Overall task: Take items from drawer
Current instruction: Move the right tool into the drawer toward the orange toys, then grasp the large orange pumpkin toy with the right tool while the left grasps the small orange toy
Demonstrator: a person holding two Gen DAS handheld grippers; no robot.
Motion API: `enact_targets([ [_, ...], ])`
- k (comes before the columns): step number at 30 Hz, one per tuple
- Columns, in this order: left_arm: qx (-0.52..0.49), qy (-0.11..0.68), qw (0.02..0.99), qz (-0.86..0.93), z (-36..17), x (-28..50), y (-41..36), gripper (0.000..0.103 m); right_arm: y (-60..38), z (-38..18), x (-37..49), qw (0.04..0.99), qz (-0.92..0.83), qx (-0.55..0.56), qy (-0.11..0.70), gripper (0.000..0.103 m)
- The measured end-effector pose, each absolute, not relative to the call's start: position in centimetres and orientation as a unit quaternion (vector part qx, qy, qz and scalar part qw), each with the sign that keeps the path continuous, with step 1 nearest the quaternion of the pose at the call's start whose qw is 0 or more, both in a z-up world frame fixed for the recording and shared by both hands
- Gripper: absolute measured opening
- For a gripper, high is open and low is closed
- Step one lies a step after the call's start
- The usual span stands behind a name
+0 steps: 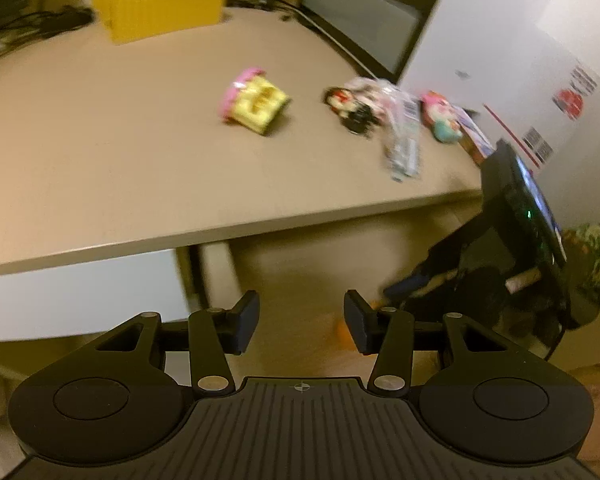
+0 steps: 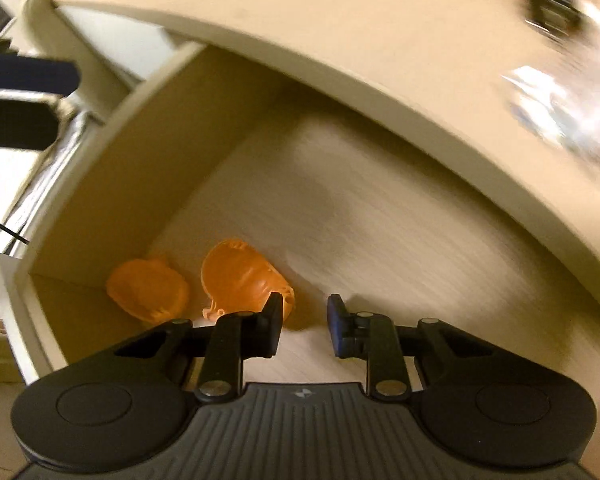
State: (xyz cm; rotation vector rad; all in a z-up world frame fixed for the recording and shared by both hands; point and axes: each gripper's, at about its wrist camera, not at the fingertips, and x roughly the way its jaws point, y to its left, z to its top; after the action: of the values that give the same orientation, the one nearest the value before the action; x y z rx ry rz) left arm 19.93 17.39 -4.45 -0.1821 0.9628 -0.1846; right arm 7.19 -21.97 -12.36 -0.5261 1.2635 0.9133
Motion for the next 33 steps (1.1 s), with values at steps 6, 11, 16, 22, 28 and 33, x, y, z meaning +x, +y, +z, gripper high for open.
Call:
enact_targets([
  [6, -0.047, 0.489, 0.859, -0.142, -5.5, 21.7, 14.6, 0.049, -26.6, -11.8, 8.2, 0.723, 0.335, -0.222, 0.562, 0.024],
  [11, -0.019, 0.52, 0.835, -0.177, -6.6, 22.7, 12.9, 0.049, -30.2, -10.6, 8.4, 0.748, 0.296, -0.171, 0.568, 0.037],
  [16, -0.007, 0.556, 0.806, -0.203, -7.9, 23.9, 11.8, 0.049, -33.5, -8.9, 7.5, 0.774, 0.277, -0.129, 0.554, 0.067],
  [22, 0.013, 0.582, 0.782, -0.224, -8.9, 24.7, 10.6, 0.049, -35.2, -8.4, 5.7, 0.791, 0.24, -0.135, 0.546, 0.079],
  [28, 0.026, 0.594, 0.774, -0.218, -9.2, 25.3, 10.7, 0.049, -36.3, -8.6, 4.6, 0.81, 0.215, -0.142, 0.527, 0.079],
  [33, 0.03, 0.608, 0.767, -0.203, -9.3, 26.1, 11.0, 0.049, -38.1, -8.2, 4.4, 0.838, 0.204, -0.107, 0.494, 0.079],
])
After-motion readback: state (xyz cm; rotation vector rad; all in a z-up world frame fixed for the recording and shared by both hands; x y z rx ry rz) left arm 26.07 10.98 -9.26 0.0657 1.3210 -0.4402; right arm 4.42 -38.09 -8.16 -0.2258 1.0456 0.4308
